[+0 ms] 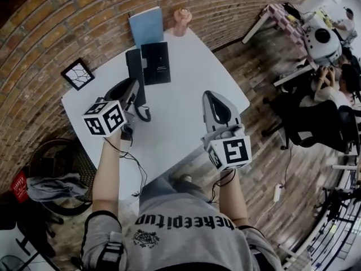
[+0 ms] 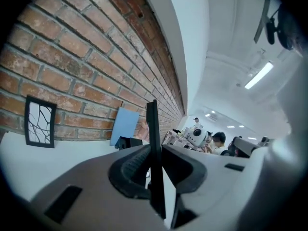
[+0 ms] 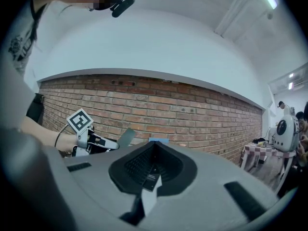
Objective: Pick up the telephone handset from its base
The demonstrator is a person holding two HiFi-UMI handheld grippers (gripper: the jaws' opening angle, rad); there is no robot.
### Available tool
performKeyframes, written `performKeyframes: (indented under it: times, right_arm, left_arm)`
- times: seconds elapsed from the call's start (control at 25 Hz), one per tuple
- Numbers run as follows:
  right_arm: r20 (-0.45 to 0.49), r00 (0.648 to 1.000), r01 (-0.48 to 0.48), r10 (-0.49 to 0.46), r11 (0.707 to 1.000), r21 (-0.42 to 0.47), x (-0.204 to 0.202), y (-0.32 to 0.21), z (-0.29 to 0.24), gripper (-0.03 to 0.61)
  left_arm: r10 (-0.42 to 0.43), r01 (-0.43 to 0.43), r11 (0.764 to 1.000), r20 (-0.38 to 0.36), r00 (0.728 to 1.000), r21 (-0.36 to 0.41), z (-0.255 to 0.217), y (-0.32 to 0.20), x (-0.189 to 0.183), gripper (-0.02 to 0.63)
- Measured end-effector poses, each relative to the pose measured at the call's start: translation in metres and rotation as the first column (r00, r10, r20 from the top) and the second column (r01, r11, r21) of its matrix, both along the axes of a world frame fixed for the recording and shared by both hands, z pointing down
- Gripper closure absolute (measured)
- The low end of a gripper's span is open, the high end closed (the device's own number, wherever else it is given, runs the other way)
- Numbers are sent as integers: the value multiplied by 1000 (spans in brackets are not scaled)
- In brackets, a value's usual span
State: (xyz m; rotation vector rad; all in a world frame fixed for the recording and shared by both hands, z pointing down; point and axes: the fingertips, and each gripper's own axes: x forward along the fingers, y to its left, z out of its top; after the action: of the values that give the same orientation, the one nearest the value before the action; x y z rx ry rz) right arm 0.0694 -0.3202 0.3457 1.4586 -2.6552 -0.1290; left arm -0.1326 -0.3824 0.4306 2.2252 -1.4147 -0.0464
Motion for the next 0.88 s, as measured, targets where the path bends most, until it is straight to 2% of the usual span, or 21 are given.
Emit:
performKeyframes:
  times: [0.32, 0.88]
  right_arm:
    - [26, 999, 44, -44, 999, 20, 7, 20, -12, 575]
    - [80, 992, 96, -101, 993, 62, 17, 60, -30, 575]
  left_arm:
    - [-59, 50, 992, 75, 995, 117, -44, 46, 6, 546]
    - [-179, 145, 956, 117, 977, 255, -86, 125, 11, 546]
